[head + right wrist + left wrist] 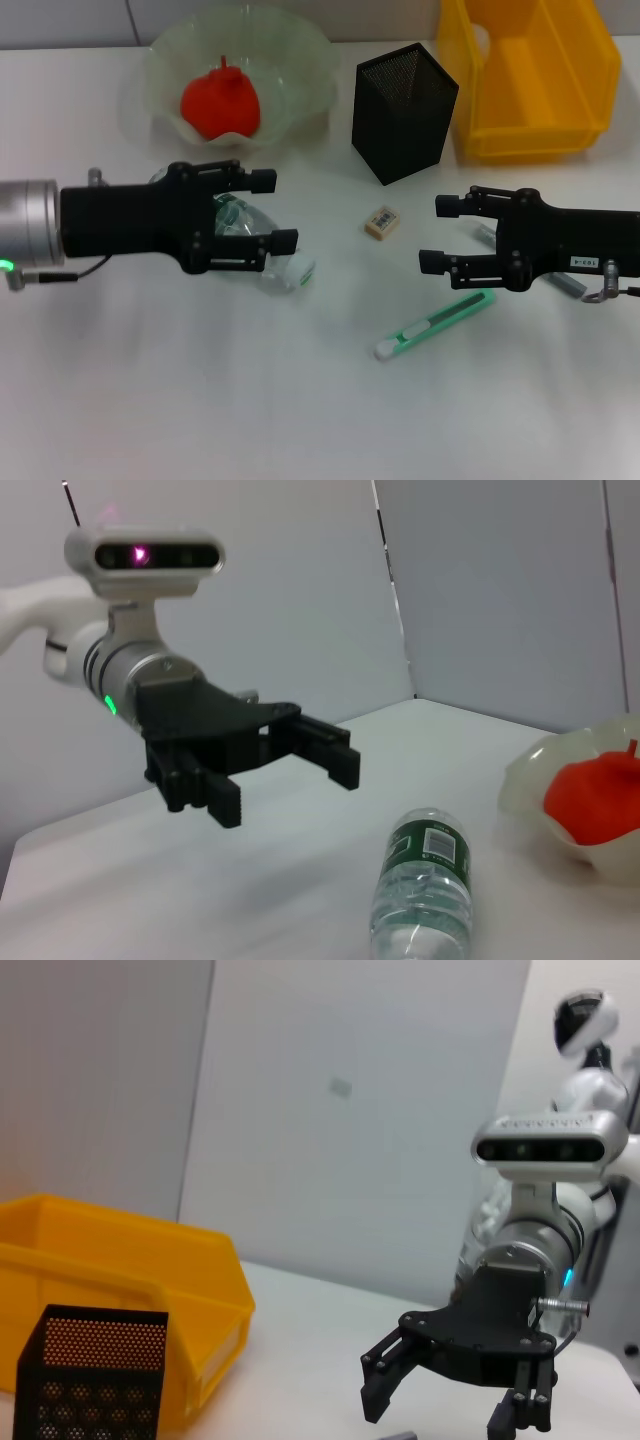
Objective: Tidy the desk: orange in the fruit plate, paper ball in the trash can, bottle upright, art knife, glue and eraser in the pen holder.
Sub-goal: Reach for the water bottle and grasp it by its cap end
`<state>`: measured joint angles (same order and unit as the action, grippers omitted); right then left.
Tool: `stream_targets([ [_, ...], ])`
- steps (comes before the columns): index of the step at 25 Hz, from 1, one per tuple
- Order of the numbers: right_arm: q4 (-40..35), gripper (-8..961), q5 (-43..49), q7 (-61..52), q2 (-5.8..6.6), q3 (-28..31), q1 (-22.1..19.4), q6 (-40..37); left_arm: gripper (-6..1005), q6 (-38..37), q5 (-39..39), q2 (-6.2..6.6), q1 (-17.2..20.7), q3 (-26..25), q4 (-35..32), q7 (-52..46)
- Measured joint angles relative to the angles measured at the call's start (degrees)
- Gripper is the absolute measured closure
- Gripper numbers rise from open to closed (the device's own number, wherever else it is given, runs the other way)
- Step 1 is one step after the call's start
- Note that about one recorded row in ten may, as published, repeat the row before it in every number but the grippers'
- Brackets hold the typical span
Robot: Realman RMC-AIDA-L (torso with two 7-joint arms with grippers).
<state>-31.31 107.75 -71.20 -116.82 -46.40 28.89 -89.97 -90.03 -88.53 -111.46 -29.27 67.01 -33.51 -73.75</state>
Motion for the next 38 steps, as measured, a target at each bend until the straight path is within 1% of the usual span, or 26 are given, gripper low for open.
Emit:
stream_targets([
  [5, 0.07, 126, -0.02, 0.01, 0.01, 0.0, -0.37, 0.0, 199, 1.15, -5.64, -0.08, -2.19, -0.67, -6.37, -5.76],
  [8, 0.08, 126, -0.17, 0.0, 0.01, -0.01, -0.68, -0.01, 200, 1.4, -11.02, -0.55, -3.7, -2.02, -10.29, -8.96],
  [11, -0.01, 126, -0.19, -0.19, 0.05, 0.04, -0.83, -0.01, 200, 1.13, -16.48, -1.41, -5.19, -2.89, -14.07, -11.08],
  [12, -0.03, 126, -0.17, -0.33, 0.24, 0.06, -0.87, -0.01, 201, 1.13, -16.48, -1.41, -5.19, -2.89, -14.07, -11.08],
  [13, -0.04, 126, -0.16, -0.37, 0.34, 0.07, -0.9, 0.01, 201, 1.07, -20.59, -2.25, -6.29, -2.94, -16.79, -12.08],
  [16, -0.07, 126, -0.15, -0.41, 0.42, 0.08, -1.04, 0.21, 201, 1.24, -25.46, -3.17, -7.62, -2.94, -18.99, -12.86],
  [17, -0.1, 126, -0.14, -0.44, 0.47, 0.08, -1.16, 0.43, 202, 1.24, -25.46, -3.17, -7.62, -2.94, -18.99, -12.86],
  [18, -0.12, 126, -0.14, -0.46, 0.5, 0.08, -1.26, 0.74, 202, 1.29, -29.53, -4.28, -8.99, -2.79, -20.52, -13.09],
  [20, -0.14, 126, -0.12, -0.5, 0.52, 0.08, -1.42, 1.54, 202, 1.42, -33.79, -5.55, -10.38, -2.52, -21.98, -13.05],
  [21, -0.1, 126, -0.11, -0.51, 0.52, 0.08, -1.47, 1.94, 202, 1.6, -35.38, -5.96, -10.86, -2.44, -22.39, -12.97],
  [22, -0.06, 126, -0.11, -0.52, 0.53, 0.08, -1.49, 2.27, 202, 1.6, -35.38, -5.96, -10.86, -2.44, -22.39, -12.97],
  [23, -0.01, 126, -0.1, -0.56, 0.53, 0.08, -1.49, 2.57, 203, 2.45, -39.05, -6.73, -12.08, -1.76, -22.98, -12.79],
  [26, 0.01, 127, -0.11, -0.75, 0.51, 0.08, -1.54, 3.03, 203, 4.7, -42.31, -6.92, -13.65, 1.83, -22.95, -13.0],
  [32, 0.02, 127, -0.31, -1.7, 0.11, 0.16, -1.56, 4.46, 204, 6.96, -47.03, -7.11, -14.93, 8.7, -23.72, -13.12],
  [33, 0.02, 127, -0.31, -1.7, 0.11, 0.16, -1.56, 4.46, 205, 7.23, -47.44, -7.15, -15.04, 9.49, -23.72, -13.13],
  [36, 0.03, 127, -0.35, -2.02, 0.08, 0.17, -1.56, 4.67, 205, 7.23, -47.44, -7.15, -15.04, 9.49, -23.72, -13.13],
  [37, 0.05, 127, -0.36, -2.06, 0.06, 0.17, -1.56, 4.77, 205, 7.84, -47.93, -7.19, -15.15, 10.86, -23.75, -13.14],
  [38, 0.08, 127, -0.36, -2.08, 0.04, 0.17, -1.55, 4.92, 205, 7.84, -47.93, -7.19, -15.15, 10.86, -23.75, -13.14],
])
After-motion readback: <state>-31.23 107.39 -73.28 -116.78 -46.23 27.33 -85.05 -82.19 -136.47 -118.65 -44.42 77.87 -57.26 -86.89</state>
